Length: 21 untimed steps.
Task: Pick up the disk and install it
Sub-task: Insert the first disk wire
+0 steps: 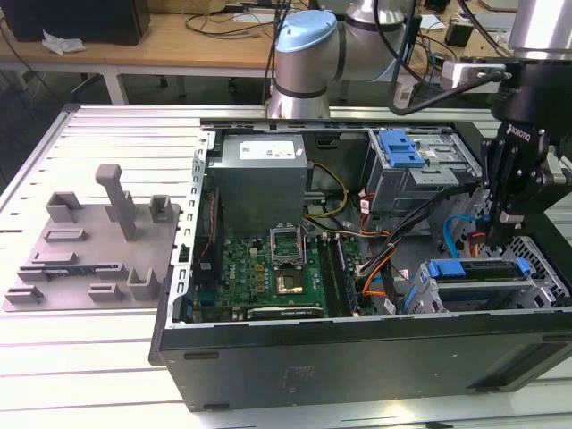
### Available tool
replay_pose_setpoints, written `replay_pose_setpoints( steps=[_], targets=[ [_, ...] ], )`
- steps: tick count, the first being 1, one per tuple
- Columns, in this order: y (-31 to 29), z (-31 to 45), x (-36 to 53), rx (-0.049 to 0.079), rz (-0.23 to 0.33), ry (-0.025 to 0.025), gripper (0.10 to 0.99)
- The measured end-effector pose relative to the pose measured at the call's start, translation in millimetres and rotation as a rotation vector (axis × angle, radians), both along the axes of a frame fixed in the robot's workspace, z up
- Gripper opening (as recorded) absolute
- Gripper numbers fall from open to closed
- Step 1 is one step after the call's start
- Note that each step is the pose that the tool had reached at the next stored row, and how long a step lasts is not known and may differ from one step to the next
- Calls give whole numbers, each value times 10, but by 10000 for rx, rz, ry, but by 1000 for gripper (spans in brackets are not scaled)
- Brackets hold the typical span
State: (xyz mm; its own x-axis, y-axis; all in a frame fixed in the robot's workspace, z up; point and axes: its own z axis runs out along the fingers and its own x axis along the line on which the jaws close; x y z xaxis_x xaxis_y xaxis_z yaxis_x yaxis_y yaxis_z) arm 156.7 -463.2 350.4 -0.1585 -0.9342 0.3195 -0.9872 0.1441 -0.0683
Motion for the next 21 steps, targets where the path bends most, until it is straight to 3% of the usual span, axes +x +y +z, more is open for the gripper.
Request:
replay_pose_setpoints(
  steps=[2,6,7,16,21],
  targets=[
    [-42,1,-2,184,24,0,165],
    [-86,1,-3,426,51,0,165],
    [-96,2,-3,543,74,0,165],
    [-143,5,-3,1301,287,4,165],
    [-234,30,-3,1528,351,4,165]
  ],
)
